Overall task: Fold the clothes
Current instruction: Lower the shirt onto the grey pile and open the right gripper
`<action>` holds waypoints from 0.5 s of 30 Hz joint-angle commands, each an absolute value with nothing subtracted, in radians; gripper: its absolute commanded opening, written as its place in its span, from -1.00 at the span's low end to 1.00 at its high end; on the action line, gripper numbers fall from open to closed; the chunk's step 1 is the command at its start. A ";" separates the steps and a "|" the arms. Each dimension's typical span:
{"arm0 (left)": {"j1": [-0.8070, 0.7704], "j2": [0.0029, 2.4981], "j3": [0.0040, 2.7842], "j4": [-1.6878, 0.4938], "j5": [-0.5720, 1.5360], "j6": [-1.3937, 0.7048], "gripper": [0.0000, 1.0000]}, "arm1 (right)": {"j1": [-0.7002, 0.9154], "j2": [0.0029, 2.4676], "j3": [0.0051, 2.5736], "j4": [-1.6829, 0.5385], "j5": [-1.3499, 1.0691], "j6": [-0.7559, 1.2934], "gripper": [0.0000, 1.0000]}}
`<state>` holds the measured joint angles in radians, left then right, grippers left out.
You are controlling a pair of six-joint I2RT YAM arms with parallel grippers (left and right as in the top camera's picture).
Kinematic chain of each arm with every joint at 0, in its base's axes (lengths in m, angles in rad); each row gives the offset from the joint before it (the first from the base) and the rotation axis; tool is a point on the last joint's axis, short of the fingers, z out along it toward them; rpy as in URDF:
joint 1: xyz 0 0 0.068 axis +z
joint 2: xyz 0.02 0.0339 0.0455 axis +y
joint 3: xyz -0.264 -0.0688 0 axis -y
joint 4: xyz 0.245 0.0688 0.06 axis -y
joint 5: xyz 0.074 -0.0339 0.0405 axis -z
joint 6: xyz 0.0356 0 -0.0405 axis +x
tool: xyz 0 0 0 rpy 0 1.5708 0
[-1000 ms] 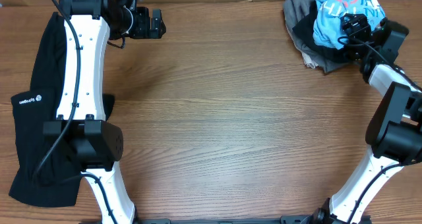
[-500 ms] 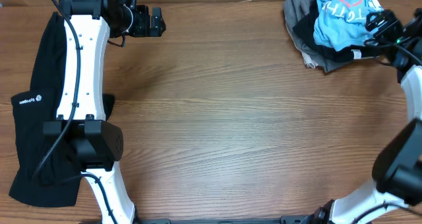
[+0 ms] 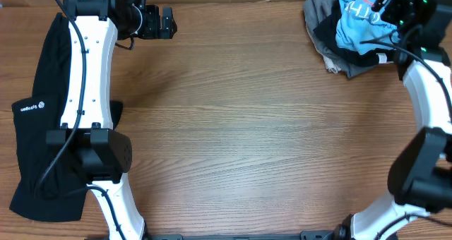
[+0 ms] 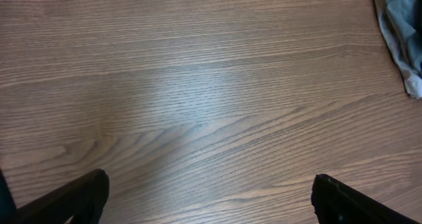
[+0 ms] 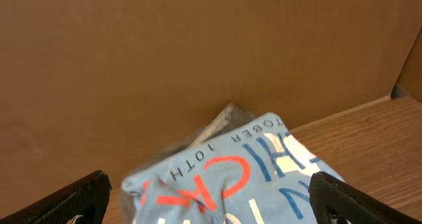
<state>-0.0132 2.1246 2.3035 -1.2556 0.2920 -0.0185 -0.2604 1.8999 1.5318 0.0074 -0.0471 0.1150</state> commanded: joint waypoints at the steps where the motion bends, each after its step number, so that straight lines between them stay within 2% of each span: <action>1: -0.014 2.106 2.319 -1.248 0.278 -0.002 1.00 | -0.268 2.042 1.702 -0.073 -0.010 0.071 1.00; 8: -0.014 2.106 2.319 -1.249 0.277 -0.002 1.00 | -0.241 2.308 2.053 -0.363 -0.075 0.074 1.00; 15: -0.014 2.106 2.319 -1.248 0.277 -0.002 1.00 | -0.132 2.447 2.076 -0.486 -0.001 0.028 1.00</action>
<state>-0.0132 2.1246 2.3035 -1.2491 0.2832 -0.0185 -0.1997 2.3917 2.0483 -0.4580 -0.0242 0.0536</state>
